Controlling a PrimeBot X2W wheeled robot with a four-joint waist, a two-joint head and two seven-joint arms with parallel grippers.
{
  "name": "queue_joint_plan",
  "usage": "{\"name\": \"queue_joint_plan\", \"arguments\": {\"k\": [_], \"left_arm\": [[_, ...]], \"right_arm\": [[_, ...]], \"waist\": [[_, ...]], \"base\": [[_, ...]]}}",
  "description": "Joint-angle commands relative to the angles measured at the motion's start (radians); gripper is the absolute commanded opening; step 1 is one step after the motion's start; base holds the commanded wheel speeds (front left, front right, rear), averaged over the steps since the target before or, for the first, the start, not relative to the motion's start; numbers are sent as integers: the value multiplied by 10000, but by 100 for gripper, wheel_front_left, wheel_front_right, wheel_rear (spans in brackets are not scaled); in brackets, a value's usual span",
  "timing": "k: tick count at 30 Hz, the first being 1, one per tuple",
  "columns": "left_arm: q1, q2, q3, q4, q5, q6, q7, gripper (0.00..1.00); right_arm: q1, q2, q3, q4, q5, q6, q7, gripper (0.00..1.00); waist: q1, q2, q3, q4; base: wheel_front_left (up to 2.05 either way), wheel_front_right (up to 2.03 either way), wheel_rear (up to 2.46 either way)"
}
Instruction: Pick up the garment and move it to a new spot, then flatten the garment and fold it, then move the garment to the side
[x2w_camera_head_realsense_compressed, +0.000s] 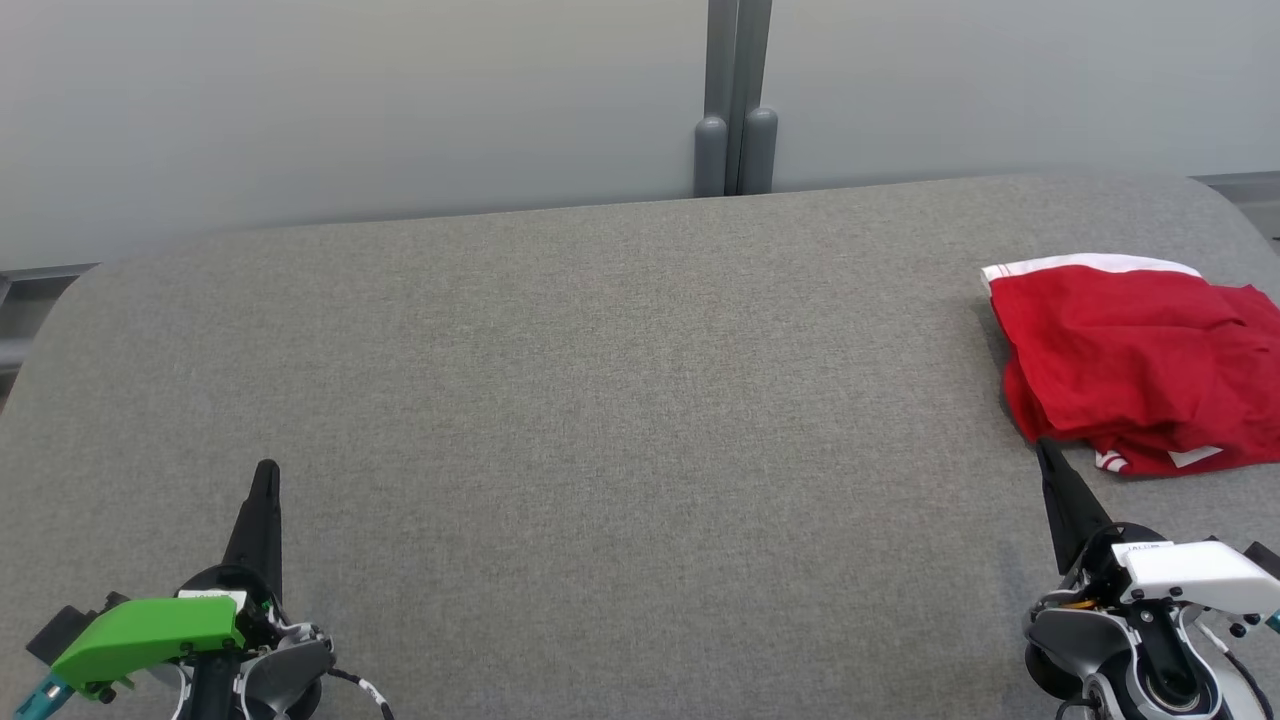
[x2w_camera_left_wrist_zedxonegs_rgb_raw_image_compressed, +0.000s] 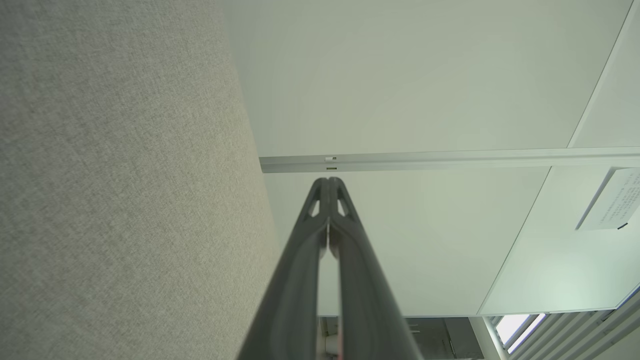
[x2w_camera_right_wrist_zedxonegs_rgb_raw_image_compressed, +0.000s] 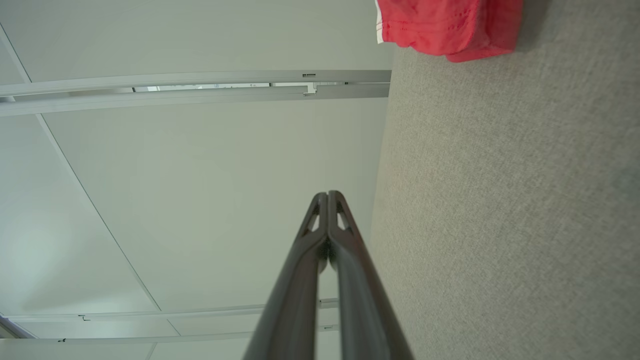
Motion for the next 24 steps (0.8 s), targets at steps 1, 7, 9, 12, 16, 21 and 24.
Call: {"name": "queue_joint_plan", "arguments": {"k": [1, 7, 9, 12, 16, 21, 24], "left_arm": [[-122, 0, 21, -10, -5, -59, 28, 0], [-122, 2, 21, -10, -5, -59, 28, 0], [-122, 2, 21, -10, -5, -59, 28, 0], [-122, 2, 21, -10, -5, -59, 28, 0], [-122, 2, 20, -10, -5, -59, 28, 0], [-122, 2, 20, -10, -5, -59, 28, 0], [-122, 2, 20, -10, -5, -59, 28, 0]], "right_arm": [[-100, -49, 6, -39, 76, 4, 17, 0], [-100, -49, 6, -39, 76, 4, 17, 0], [-100, -49, 6, -39, 76, 4, 17, 0], [-100, -49, 6, -39, 76, 4, 17, 0], [-100, -49, 6, -39, 76, 4, 17, 0], [-100, -49, 6, -39, 76, 4, 17, 0], [-100, -49, 6, -39, 76, 4, 17, 0]], "waist": [[0, -1, 0, 0], [0, -1, 0, 0], [0, -1, 0, 0], [0, -1, 0, 0], [0, -1, 0, 0], [0, -1, 0, 0], [0, -1, 0, 0]], "base": [[0, 0, 0], [0, 0, 0], [0, 0, 0], [0, 0, 0], [0, 0, 0], [0, 0, 0], [0, 0, 0]]}}
